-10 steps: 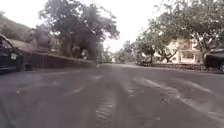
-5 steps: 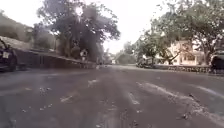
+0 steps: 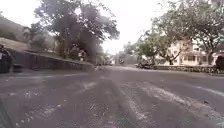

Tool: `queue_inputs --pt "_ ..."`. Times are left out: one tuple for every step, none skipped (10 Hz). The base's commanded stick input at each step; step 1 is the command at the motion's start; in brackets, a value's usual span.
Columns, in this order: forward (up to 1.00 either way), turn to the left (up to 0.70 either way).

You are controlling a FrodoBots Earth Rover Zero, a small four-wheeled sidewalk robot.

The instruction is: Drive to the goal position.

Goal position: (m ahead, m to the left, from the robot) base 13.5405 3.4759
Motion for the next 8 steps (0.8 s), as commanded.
queue_inputs --pt "1.00 0.00" --pt "1.00 0.00" --pt "1.00 0.00" --pt "1.00 0.00" --pt "1.00 0.00" --pt "1.00 0.00" --pt "1.00 0.00" --pt "1.00 0.00"
